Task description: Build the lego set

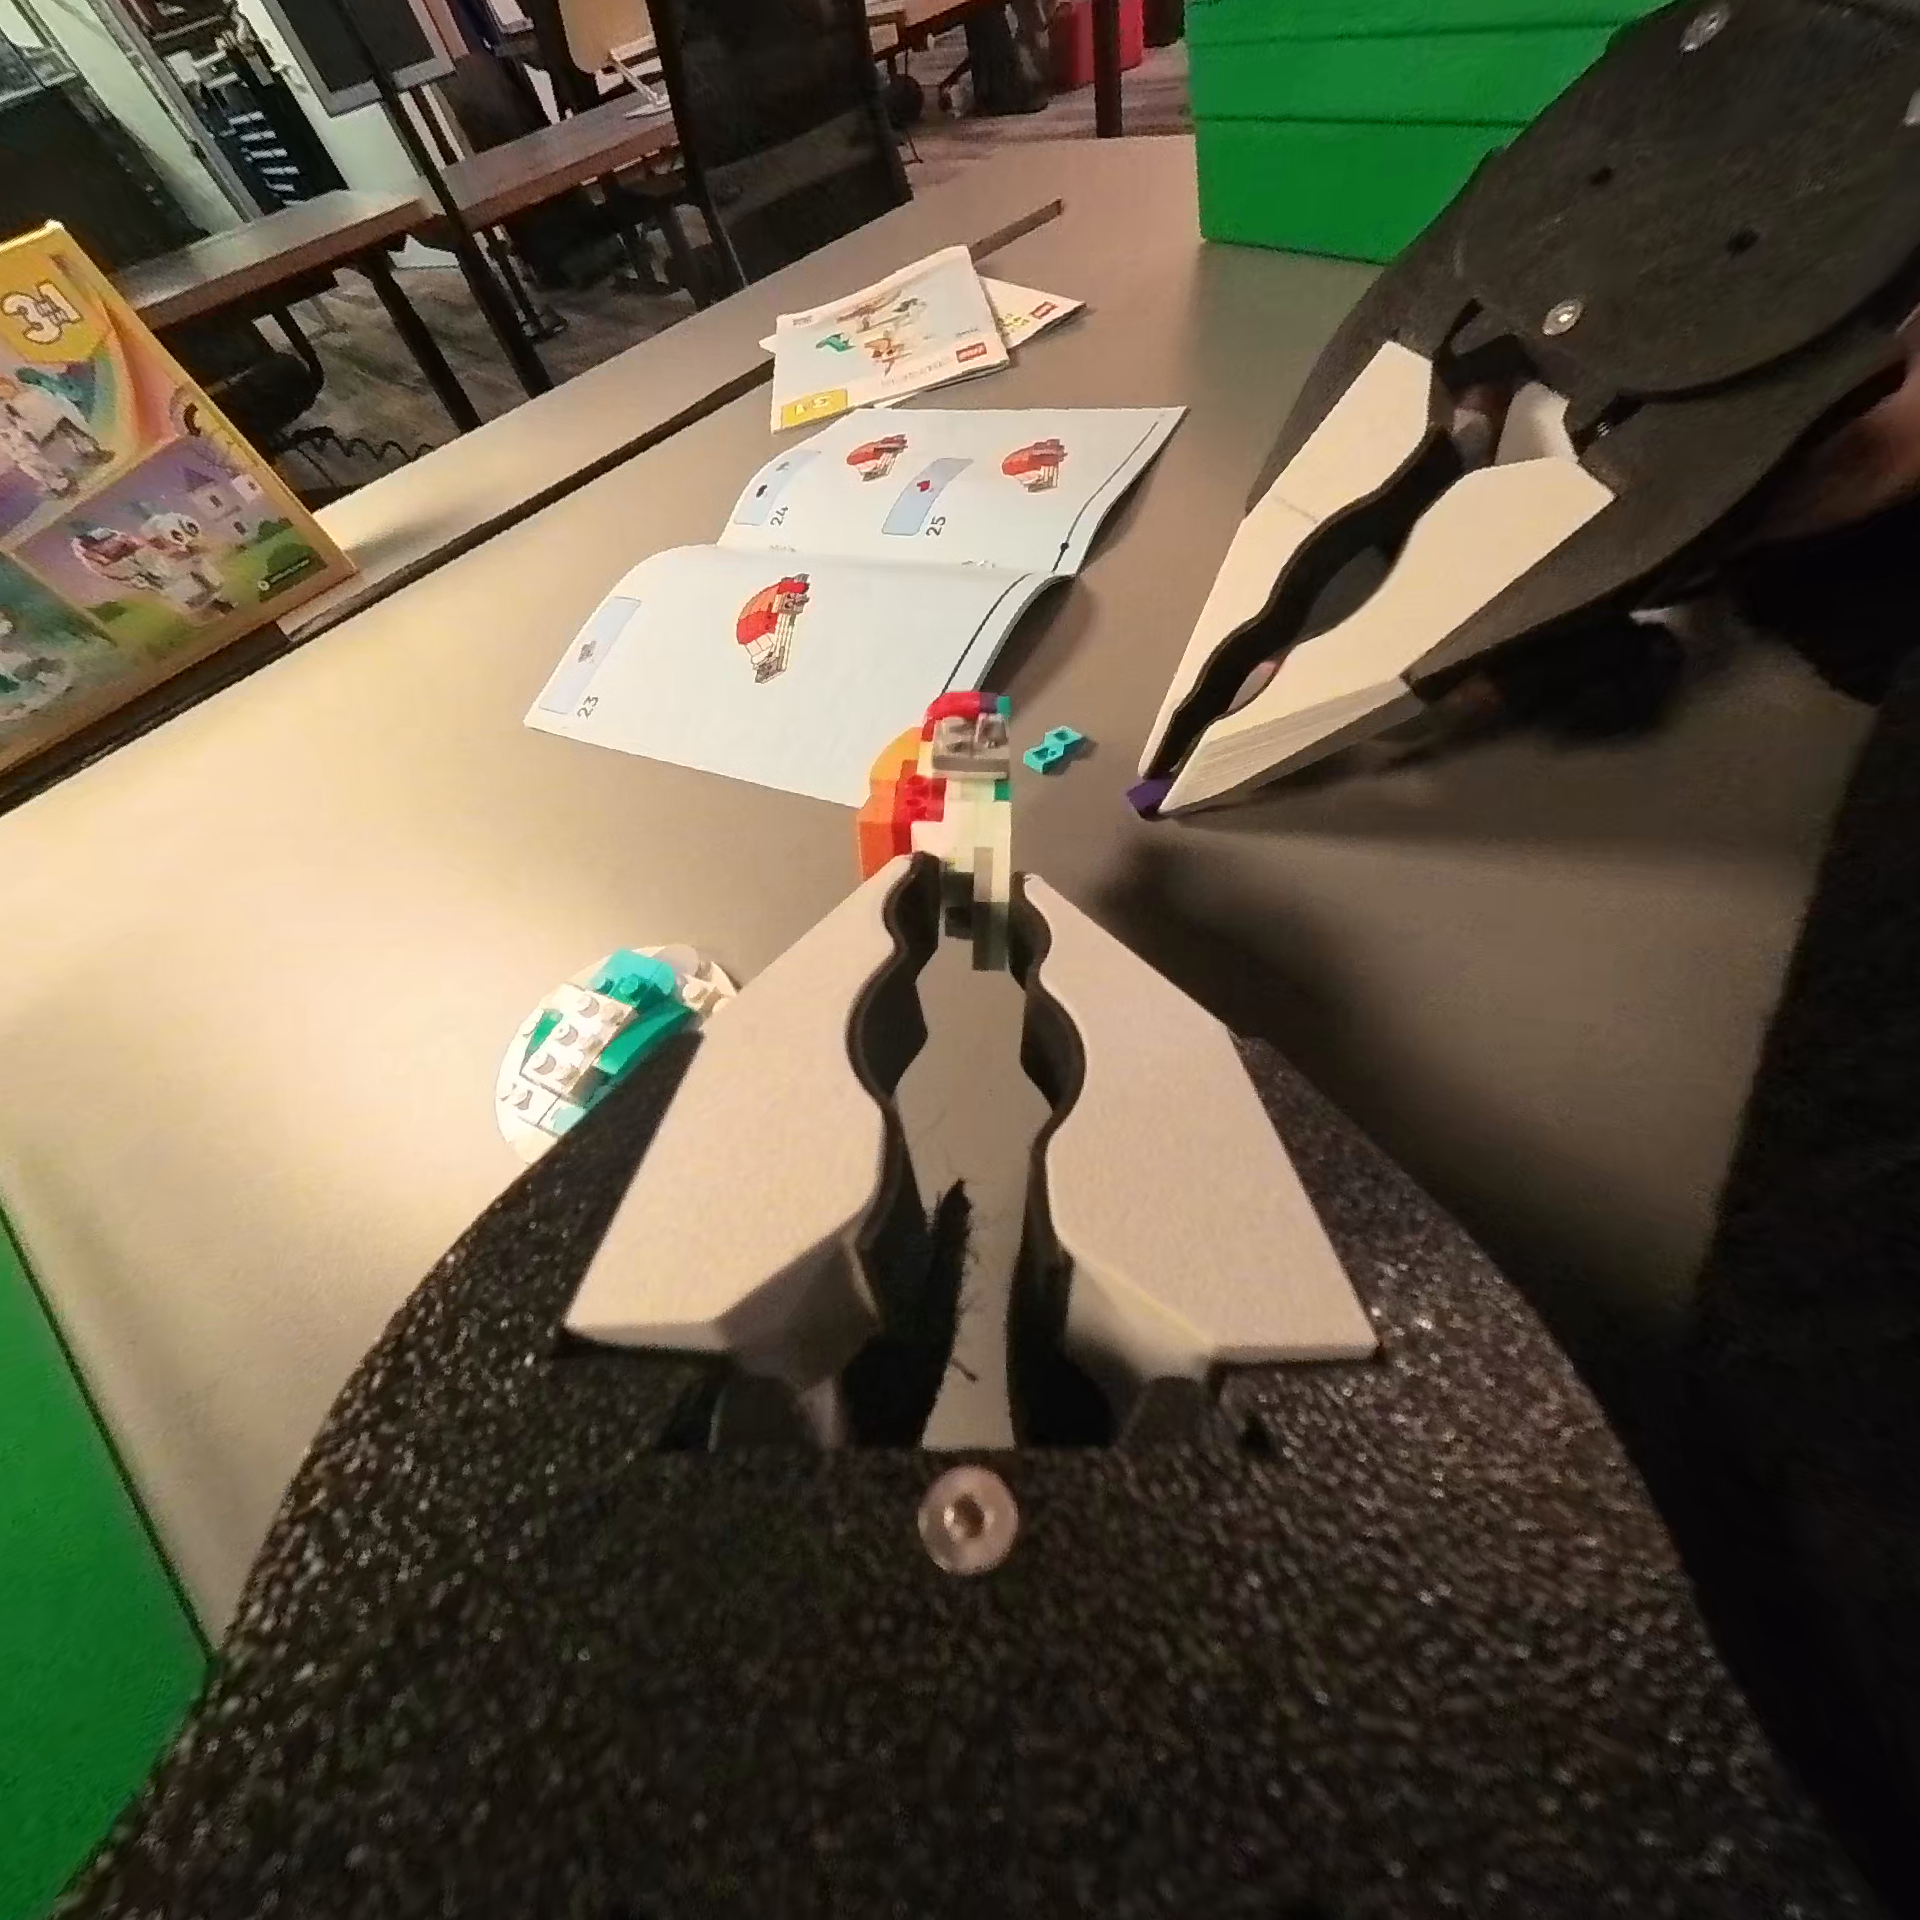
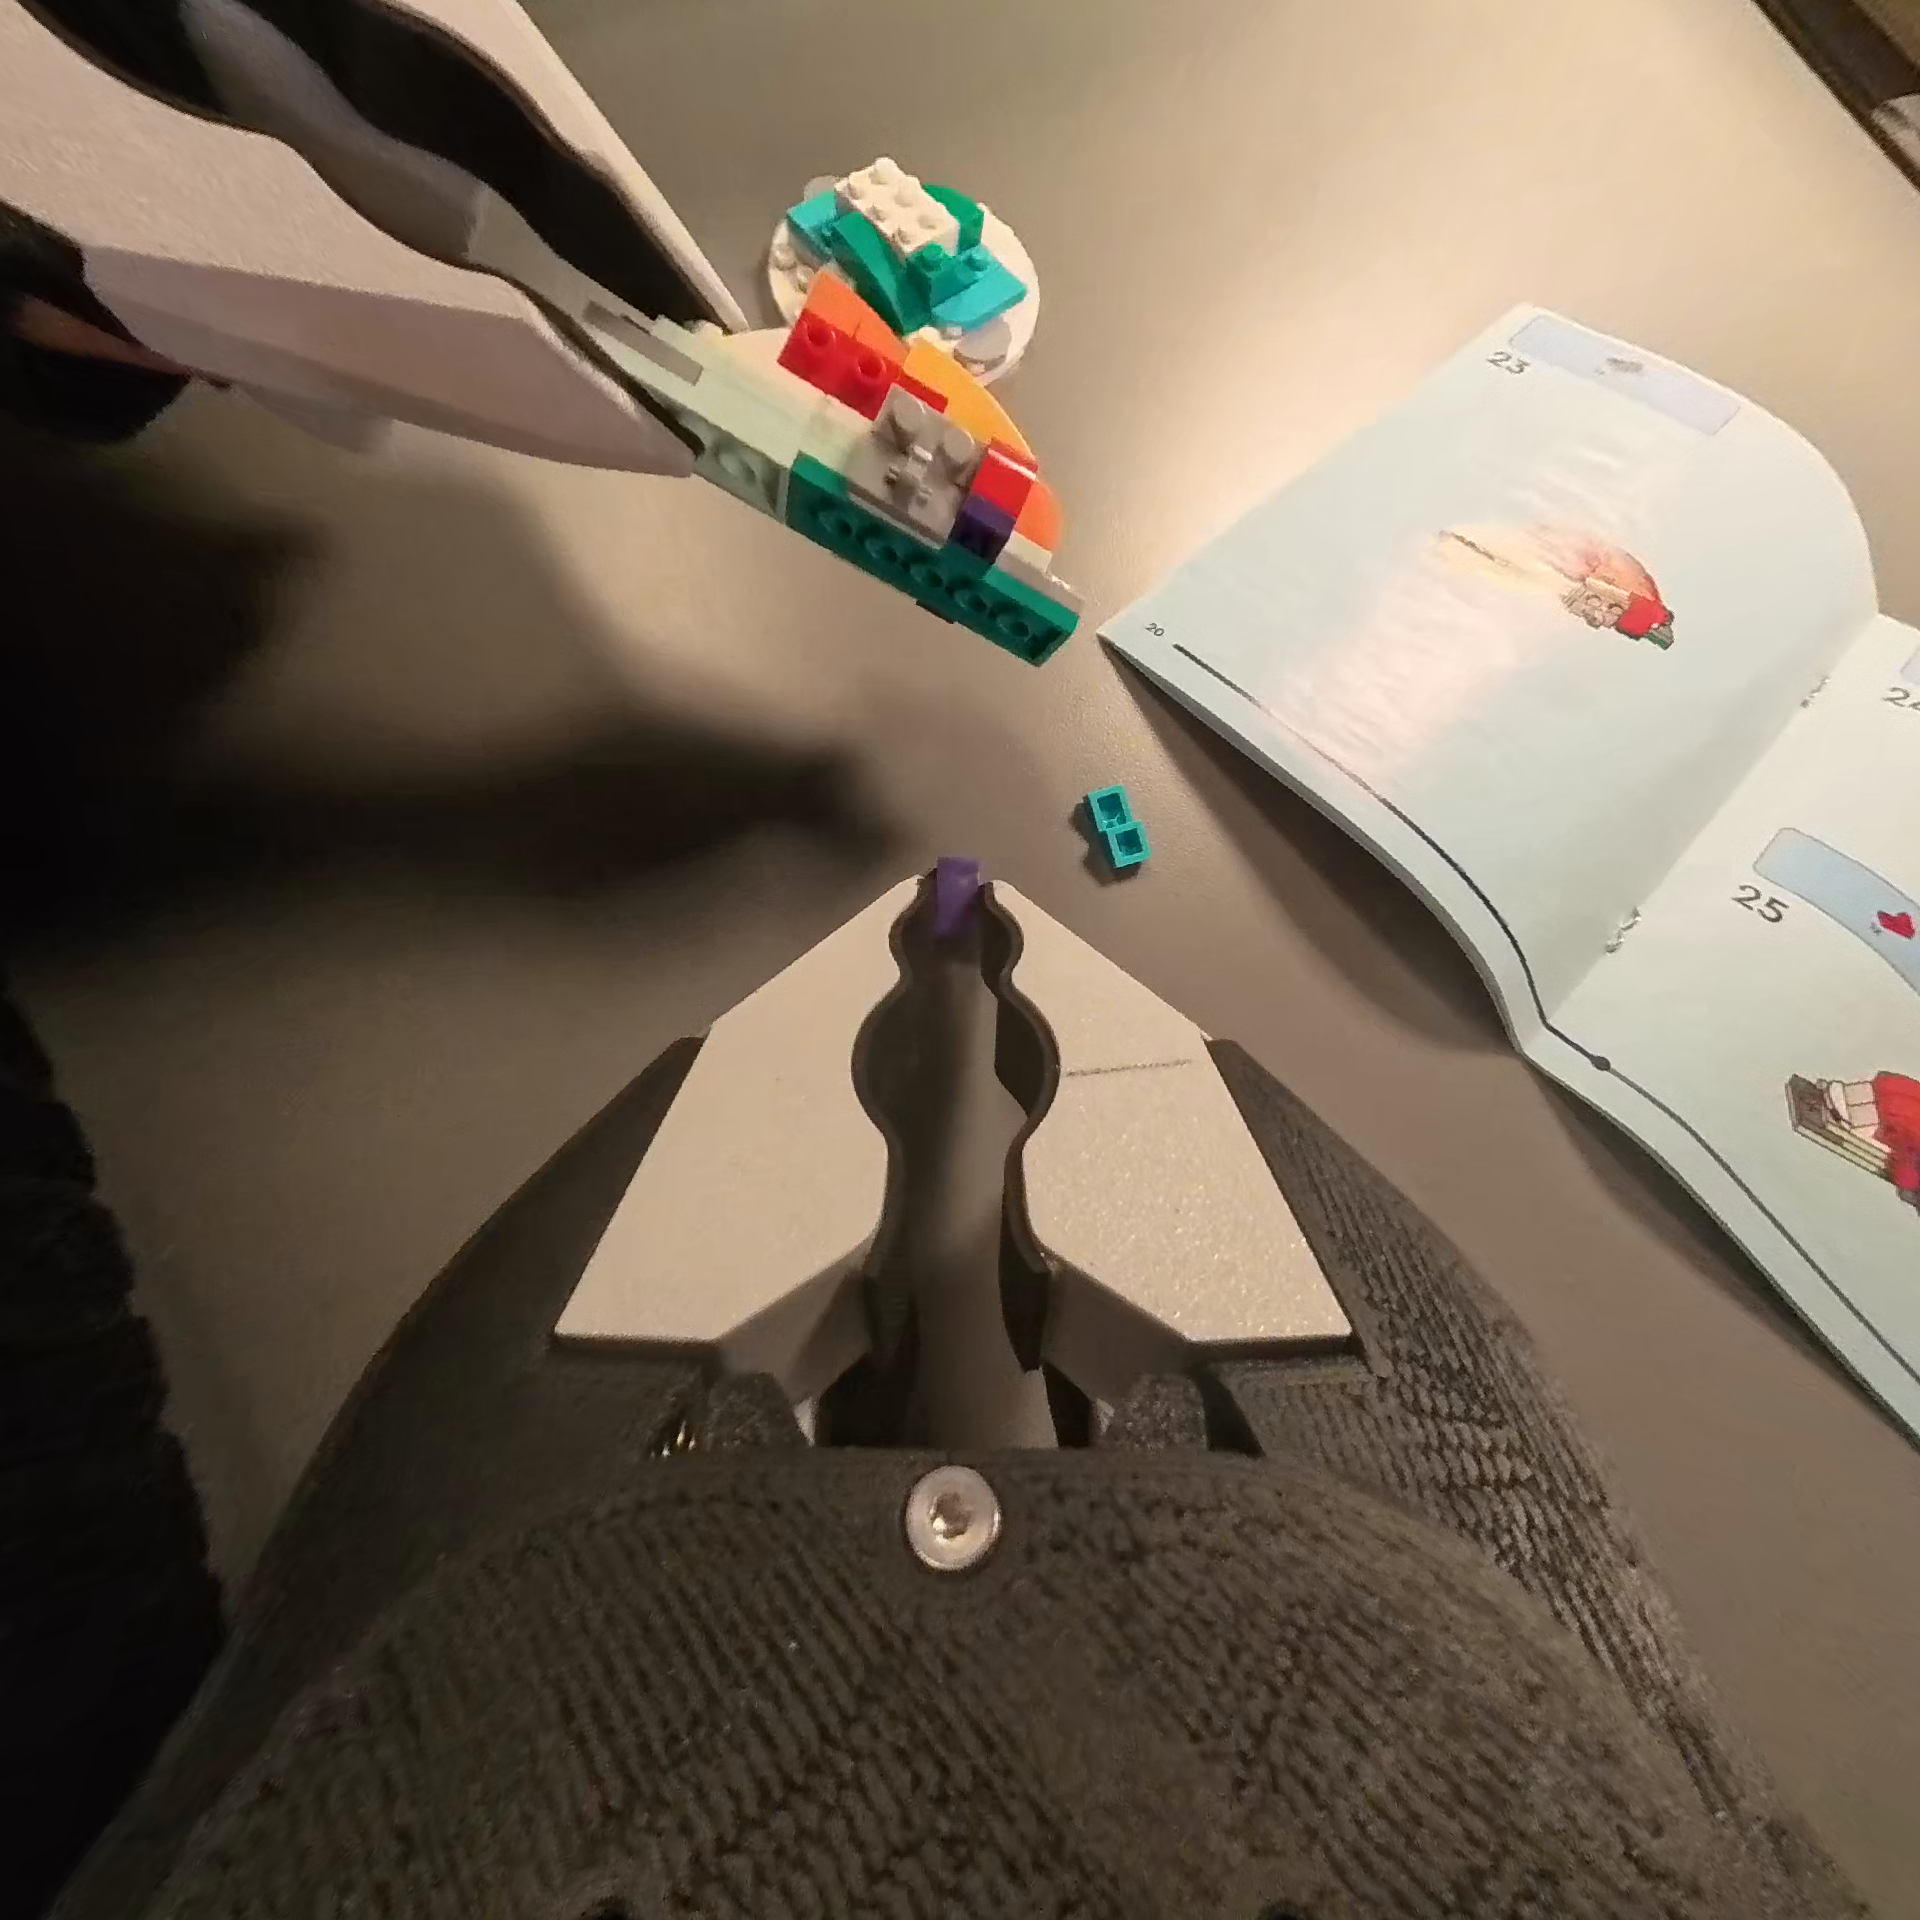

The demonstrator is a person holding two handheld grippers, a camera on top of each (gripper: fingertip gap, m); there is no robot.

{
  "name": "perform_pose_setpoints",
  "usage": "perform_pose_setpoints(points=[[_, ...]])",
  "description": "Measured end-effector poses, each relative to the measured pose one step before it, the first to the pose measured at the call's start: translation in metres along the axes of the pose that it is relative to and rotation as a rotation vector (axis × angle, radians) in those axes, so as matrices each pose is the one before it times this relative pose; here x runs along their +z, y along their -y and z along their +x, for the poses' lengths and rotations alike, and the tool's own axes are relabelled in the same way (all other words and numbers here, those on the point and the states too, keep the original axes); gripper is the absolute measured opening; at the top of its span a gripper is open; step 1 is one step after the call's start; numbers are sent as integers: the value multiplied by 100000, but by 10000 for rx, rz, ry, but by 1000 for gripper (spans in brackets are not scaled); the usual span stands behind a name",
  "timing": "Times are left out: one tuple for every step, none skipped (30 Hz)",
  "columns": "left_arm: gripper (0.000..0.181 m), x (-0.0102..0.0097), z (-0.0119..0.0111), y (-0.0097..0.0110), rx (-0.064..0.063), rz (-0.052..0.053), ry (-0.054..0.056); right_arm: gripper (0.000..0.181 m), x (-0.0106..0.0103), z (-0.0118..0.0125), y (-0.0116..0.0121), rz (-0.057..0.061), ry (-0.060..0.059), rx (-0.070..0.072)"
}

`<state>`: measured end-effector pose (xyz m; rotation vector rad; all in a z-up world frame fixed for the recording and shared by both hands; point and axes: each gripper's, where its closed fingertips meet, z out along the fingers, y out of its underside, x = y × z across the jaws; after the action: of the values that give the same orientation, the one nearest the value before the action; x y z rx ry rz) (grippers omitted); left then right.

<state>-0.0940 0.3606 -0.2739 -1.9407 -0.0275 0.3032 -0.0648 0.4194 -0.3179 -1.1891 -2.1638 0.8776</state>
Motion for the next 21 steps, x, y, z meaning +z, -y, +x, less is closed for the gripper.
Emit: perform_pose_setpoints(points=[[10, 9, 210, 110, -24, 58, -153, 7, -7, 25, -9, -26, 57, 170], [10, 27, 244, 213, -118, 115, -179, 7, -52, 21, -43, -48, 101, 182], [10, 43, 186, 261, -153, 138, -150, 7, -134, 71, 6, -12, 112, 197], [10, 97, 63, 214, -87, 92, -62, 6, -268, 271, 206, 122, 12, 227], [10, 144, 3, 139, 51, 20, -20, 6, -377, 402, 332, 204, -33, 240], [10, 186, -83, 151, 137, 1, 31, 6, -427, 490, 426, 236, -55, 279], [10, 204, -142, 215, 149, 16, 57, 6, -457, 576, 512, 290, -96, 320], [10, 211, -136, 242, 111, 35, 40, 6, -447, 606, 560, 325, -106, 339], [11, 235, -121, 257, 54, 53, 15, 6, -414, 571, 565, 330, -84, 359], [11, 259, -101, 220, 19, 58, -4, 6, -353, 531, 552, 335, -85, 367], [11, 283, -77, 151, -9, 48, -5, 6, -291, 467, 498, 315, -65, 348], [10, 276, -50, 64, -38, 15, -19, 6, -219, 364, 431, 283, -21, 351], [10, 263, 6, 22, -42, -4, -33, 6, -166, 212, 432, 282, 54, 380], [10, 235, 49, 8, -30, -8, -36, 6, -127, 48, 422, 287, 167, 497], [10, 199, 73, 11, -26, -18, -39, 6, -85, -201, 432, 305, 367, 665], [10, 151, 101, 32, -7, -12, -40, 6, -65, -442, 438, 314, 595, 917], [10, 110, 114, 44, 7, -4, -33, 6, -51, -477, 388, 288, 686, 1107], [10, 65, 139, 77, 24, 14, -45, 6, -56, -422, 359, 269, 680, 1119], [10, 31, 160, 118, 46, 36, -48, 6, -58, -276, 214, 173, 547, 945], [10, 14, 100, 90, 41, 28, -18, 6, -43, -27, 43, 63, 291, 660], [10, -18, 109, 73, 49, 23, -30, 6, -29, -24, -41, 27, 176, 300]])
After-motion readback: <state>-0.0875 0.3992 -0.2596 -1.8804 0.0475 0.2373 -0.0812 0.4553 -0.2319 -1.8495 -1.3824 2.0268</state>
